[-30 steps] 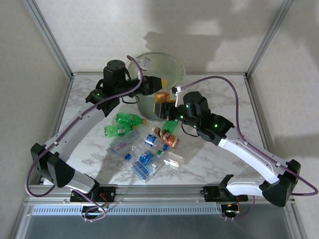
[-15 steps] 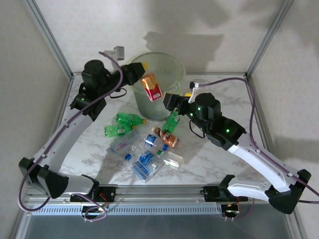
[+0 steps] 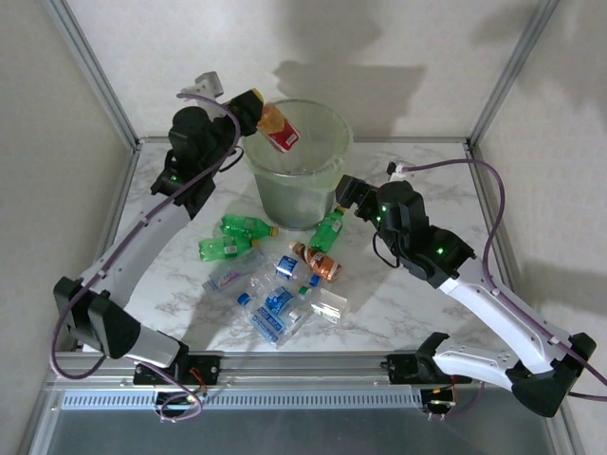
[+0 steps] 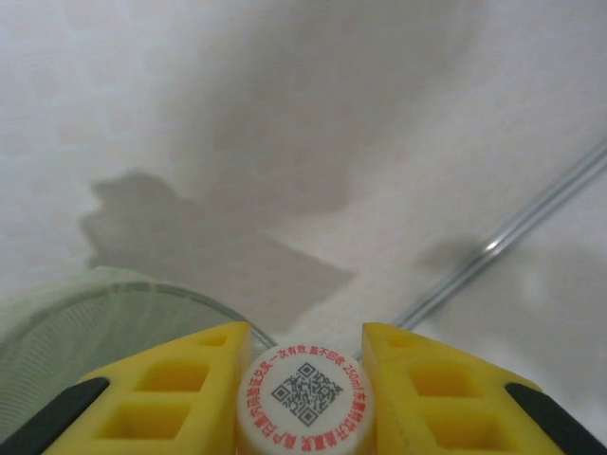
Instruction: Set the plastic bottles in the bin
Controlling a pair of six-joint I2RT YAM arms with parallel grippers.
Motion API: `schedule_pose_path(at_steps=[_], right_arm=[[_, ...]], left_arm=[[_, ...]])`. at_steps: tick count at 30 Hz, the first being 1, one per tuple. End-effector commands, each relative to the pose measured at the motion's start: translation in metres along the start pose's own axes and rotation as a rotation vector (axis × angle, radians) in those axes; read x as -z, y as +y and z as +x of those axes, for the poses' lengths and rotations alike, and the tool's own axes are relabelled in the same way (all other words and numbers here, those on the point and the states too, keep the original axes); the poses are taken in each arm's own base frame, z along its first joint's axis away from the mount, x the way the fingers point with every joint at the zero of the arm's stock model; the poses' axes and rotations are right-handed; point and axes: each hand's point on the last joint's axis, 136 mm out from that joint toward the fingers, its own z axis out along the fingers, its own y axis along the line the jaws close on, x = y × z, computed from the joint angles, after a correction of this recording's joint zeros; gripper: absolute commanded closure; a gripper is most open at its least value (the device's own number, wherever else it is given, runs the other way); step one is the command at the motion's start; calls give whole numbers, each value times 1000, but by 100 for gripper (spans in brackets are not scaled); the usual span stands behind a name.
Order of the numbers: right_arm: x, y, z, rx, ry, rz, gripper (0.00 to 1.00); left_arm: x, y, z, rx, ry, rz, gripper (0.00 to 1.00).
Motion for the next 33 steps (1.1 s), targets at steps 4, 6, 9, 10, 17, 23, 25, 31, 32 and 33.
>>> schedule_pose_path(at_steps=[4,6,9,10,17,23,25,31,32,33], right_arm=[[-7,-30,11,-43,30,95,3],[-10,-34,14,-48,41,102,3],[-13,-38,18,-51,56,111,3],[-13,-39,19,-51,59,114,3],[-16,-45,28,-51,80,128,3],[-24,-59,41,-61,126,165,3],[-29,-65,50,-69,160,182,3],[-49,-79,88,-123,292,204,3],[-52,-81,94,-128,315,208,3],[-56,-82,102,-132,344,207,3]], left_arm=[[-15,7,-15,-34,-81,-45,78],[-19,11,-11,-37,-76,-56,66],[-25,17,-10,-38,-82,-83,49],[-27,18,-10,-37,-81,-91,39],[-24,4,-21,-2,-98,-48,20],[2,-22,-39,36,-113,36,20],[16,-28,-45,53,-124,64,20],[60,-41,-40,80,-103,158,19],[67,-40,-38,80,-96,163,19],[73,-39,-35,82,-88,161,19]])
